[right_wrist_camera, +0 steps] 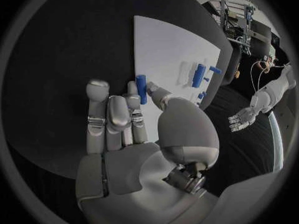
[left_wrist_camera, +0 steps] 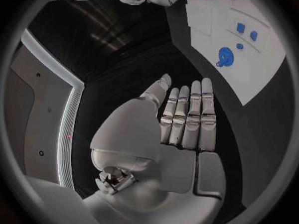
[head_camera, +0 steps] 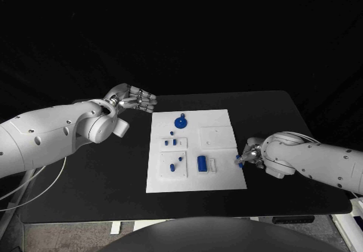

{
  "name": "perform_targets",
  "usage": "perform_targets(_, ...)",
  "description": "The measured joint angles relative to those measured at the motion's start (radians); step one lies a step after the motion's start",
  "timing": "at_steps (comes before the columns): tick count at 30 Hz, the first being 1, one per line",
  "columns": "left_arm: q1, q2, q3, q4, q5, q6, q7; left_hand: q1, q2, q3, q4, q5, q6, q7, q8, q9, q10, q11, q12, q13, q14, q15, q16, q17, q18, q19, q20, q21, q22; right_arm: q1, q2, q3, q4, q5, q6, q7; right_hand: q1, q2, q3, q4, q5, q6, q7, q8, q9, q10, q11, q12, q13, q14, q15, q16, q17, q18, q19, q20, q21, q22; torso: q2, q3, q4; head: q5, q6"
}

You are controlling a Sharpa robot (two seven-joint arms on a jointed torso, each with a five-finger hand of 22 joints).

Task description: Assemble the parts on the task board

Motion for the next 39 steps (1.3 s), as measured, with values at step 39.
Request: perform_targets(39, 0.000, 0.005, 0.000, -0.001, 0.000, 0.003, -0.002, -0.004, -0.004, 0.013, 0.019, -0.004, -0.020, 0.002, 0.000, 0.000, 0.038, -0.012, 0.000, 0.000, 0.029, -0.014, 0.000, 0.005, -0.002, 0.018, -0.011, 0.008, -0.005, 0.066, -0.043, 0.019, 0.084, 0.087, -0.095, 0.019, -0.076, 0.083, 0.001, -0.110, -0.002, 0.046, -0.004, -0.010, 0.083, 0.055, 0.005, 0.036, 0.039, 0.002, 0.002, 0.037, 0.013, -0.016, 0.000, 0.000, 0.093, 0.000, -0.001, 0.0003, 0.0001, 0.018, 0.000)
